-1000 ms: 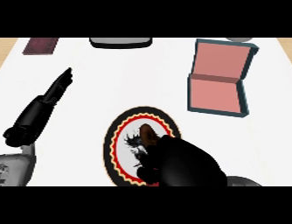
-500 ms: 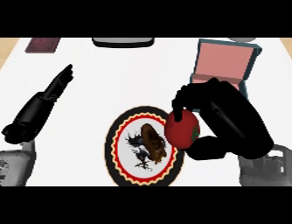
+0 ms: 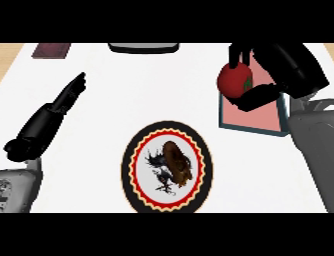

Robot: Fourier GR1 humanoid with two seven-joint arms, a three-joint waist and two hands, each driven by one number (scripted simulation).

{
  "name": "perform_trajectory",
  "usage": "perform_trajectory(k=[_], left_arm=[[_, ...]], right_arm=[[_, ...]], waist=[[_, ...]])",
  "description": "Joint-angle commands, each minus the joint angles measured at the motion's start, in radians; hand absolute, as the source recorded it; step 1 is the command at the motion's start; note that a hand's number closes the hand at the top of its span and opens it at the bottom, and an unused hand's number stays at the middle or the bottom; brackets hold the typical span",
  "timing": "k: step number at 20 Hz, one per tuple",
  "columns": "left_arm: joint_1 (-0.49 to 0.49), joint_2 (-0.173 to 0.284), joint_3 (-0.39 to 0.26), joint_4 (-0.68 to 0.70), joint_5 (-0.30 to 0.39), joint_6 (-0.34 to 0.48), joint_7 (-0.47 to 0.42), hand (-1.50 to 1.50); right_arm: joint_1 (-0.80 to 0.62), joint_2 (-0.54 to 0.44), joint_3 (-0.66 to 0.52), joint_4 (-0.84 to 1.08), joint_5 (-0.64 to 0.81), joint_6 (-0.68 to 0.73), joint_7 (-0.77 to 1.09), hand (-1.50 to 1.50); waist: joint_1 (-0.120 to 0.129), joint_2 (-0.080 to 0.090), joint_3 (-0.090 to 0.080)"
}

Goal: Pick the tomato from the plate and place it in the cardboard box

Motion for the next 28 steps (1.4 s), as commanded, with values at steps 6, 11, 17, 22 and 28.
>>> perform_trajectory(k=[6, 11, 17, 22, 28], left_arm=[[-0.024, -0.034, -0.028, -0.025, -0.021, 0.018, 0.067, 0.0], [0.002, -0.016, -0.003, -0.025, 0.004, -0.009, 0.005, 0.0], [-0.062, 0.014, 0.026, -0.017, 0.023, -0.036, 0.047, 0.0], [0.001, -0.026, -0.002, 0.032, -0.033, 0.012, -0.036, 0.0], [-0.008, -0.025, -0.007, -0.018, -0.011, -0.006, 0.03, 0.0]], right_arm=[[-0.126, -0.158, 0.003, 0.417, 0.039, 0.194, -0.178, 1.5], [-0.188, -0.222, 0.048, 0.645, 0.122, 0.217, -0.335, 1.5], [-0.27, -0.215, 0.09, 0.88, 0.176, 0.239, -0.527, -1.5], [-0.286, -0.212, 0.009, 0.916, 0.093, 0.24, -0.717, -1.5], [-0.307, -0.087, -0.343, 1.011, -0.287, 0.346, -0.627, -1.5]], waist=[[0.01, 0.002, 0.001], [0.022, 0.007, 0.001], [0.027, 0.011, 0.001], [0.014, 0.008, 0.001], [0.012, 0.003, 0.004]])
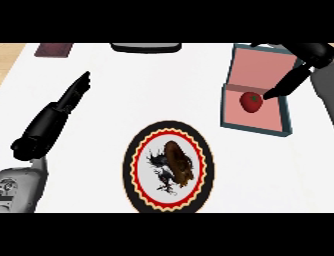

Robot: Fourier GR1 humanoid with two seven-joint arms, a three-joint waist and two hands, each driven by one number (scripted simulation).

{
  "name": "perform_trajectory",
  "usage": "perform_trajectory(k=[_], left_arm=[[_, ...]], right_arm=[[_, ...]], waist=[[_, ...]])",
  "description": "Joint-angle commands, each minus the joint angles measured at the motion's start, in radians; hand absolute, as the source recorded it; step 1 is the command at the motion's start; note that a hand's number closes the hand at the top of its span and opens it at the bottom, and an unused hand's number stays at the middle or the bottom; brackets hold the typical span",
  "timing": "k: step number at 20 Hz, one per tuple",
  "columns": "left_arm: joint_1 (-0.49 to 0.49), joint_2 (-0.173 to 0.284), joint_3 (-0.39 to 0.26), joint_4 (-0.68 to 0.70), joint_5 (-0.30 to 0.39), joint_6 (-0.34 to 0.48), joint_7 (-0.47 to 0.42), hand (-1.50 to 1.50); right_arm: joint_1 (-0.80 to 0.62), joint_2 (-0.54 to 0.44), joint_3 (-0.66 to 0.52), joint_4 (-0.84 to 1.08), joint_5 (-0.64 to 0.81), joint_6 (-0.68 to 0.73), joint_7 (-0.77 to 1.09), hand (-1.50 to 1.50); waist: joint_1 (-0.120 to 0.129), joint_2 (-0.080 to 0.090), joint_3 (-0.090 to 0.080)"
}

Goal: Pick the tomato from the plate and place it in the cardboard box

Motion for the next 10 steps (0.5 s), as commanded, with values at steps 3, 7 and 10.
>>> perform_trajectory(k=[3, 7, 10], left_arm=[[-0.027, 0.004, 0.006, -0.002, -0.002, 0.003, 0.025, 0.0], [-0.039, 0.006, 0.006, 0.046, -0.005, -0.009, -0.016, 0.0], [-0.033, -0.012, -0.019, -0.015, -0.001, -0.013, 0.02, 0.0]], right_arm=[[-0.067, 0.024, -0.282, 0.174, -0.287, 0.135, 0.125, -1.5], [-0.13, -0.053, -0.367, 0.279, -0.348, 0.133, 0.226, -1.5], [-0.108, -0.098, -0.393, 0.325, -0.351, 0.09, 0.17, -1.5]], waist=[[0.001, 0.003, -0.001], [0.009, 0.011, -0.002], [0.037, 0.019, 0.001]])
